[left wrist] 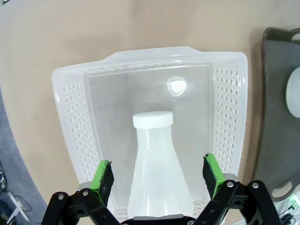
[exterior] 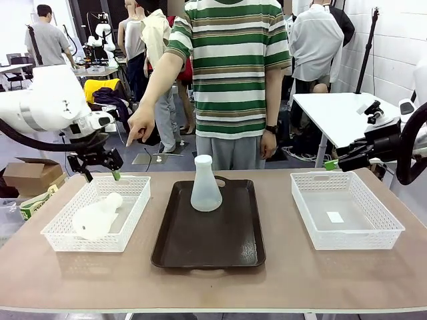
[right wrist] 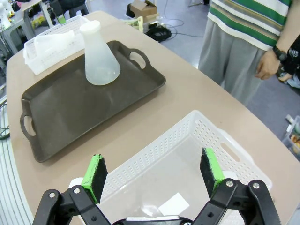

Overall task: Prepare the laboratory tools.
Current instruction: Pick up the Big flask that the person points to.

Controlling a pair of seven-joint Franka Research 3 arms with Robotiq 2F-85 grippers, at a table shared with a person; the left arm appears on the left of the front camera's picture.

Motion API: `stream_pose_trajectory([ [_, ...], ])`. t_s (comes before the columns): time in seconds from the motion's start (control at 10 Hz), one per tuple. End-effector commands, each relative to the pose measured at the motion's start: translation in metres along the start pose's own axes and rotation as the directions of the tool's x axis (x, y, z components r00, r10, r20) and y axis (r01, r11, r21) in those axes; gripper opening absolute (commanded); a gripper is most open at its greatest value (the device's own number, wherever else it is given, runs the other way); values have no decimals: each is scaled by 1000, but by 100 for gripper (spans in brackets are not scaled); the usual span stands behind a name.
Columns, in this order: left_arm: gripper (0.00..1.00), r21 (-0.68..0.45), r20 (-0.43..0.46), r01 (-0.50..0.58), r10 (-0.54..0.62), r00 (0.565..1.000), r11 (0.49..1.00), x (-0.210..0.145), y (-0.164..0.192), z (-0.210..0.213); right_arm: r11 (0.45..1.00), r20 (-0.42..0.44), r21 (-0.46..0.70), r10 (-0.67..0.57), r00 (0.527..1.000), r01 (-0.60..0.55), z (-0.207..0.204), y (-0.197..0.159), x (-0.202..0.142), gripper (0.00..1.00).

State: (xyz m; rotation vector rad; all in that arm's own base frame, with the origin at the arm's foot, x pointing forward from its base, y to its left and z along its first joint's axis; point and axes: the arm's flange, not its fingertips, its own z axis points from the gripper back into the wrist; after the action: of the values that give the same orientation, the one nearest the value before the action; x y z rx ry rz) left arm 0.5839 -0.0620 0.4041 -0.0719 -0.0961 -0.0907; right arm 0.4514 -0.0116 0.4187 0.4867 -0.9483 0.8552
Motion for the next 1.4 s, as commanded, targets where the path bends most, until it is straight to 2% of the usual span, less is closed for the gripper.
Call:
stream_pose_trajectory([
  [0.0,100,41,-37,54,-53,998,998,6,-3,-11,1000,-14,0,-1,1000,1,0,0,-1,100],
  [0.6,100,63,-60,146,-143,988,987,7,2,-65,1000,-14,0,-1,1000,1,0,0,-1,100],
  [1.1,100,70,-81,143,-138,987,987,15,-3,-80,1000,-14,0,-1,1000,1,0,0,-1,100],
  [1.2,94,62,-68,162,-157,985,985,15,-7,-81,1000,-14,0,-1,1000,1,0,0,-1,100],
  [1.3,79,65,-72,158,-153,986,985,15,-9,-82,1000,-14,0,-1,1000,1,0,0,-1,100],
])
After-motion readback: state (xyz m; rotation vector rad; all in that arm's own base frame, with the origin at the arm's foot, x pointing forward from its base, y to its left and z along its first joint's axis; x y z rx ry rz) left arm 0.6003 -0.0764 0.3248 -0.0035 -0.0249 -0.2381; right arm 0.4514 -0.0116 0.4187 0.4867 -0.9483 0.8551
